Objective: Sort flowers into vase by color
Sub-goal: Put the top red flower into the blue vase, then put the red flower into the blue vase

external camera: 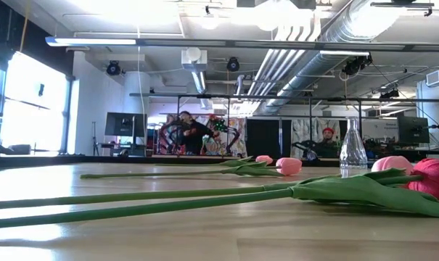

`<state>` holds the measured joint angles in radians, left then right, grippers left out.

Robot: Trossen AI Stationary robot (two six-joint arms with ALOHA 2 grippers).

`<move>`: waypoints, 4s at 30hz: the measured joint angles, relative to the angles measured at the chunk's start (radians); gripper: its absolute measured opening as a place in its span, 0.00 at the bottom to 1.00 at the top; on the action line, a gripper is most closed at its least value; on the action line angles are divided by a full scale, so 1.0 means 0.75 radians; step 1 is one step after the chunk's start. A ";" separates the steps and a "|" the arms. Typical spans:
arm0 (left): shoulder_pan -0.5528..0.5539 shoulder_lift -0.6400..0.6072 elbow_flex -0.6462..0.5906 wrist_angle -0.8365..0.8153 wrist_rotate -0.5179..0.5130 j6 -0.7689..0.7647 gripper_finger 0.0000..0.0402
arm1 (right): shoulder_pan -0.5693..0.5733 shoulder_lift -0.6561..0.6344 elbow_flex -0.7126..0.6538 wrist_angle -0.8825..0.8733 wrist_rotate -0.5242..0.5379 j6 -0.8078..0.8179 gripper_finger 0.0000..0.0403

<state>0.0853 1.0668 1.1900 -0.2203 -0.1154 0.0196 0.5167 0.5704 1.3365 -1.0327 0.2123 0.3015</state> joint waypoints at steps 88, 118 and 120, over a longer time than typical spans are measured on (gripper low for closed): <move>0.000 0.000 0.000 0.000 0.000 0.000 0.32 | 1.270 0.186 -0.819 0.703 0.878 0.278 0.02; 0.000 0.000 0.000 0.000 0.000 0.000 0.32 | 1.353 0.342 -0.809 0.696 0.828 0.512 0.31; 0.000 0.001 0.001 0.000 0.000 0.000 0.32 | 1.357 0.335 -0.797 0.681 0.790 0.512 0.31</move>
<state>0.0853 1.0672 1.1904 -0.2200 -0.1151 0.0196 1.5345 0.8215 0.7391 -0.5223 0.8046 0.6857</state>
